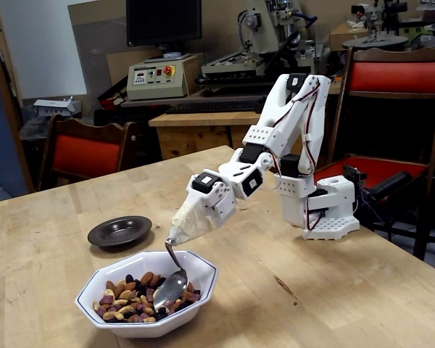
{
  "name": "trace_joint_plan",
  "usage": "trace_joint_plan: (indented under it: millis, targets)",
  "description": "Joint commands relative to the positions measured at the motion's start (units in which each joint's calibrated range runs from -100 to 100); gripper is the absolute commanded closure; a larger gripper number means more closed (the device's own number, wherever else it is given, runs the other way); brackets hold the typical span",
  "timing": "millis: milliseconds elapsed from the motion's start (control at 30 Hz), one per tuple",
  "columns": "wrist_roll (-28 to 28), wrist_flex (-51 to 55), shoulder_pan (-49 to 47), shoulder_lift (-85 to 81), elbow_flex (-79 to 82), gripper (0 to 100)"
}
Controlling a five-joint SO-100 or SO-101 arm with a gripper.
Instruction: Use spoon to take food
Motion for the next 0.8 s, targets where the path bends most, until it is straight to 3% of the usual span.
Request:
trace_joint_plan:
  millis: [0, 767]
  targets:
    - [-0.3, -0.3, 0.0, -1.0, -2.3, 96]
    - [-0.3, -0.5, 0.0, -1.1, -2.3, 96]
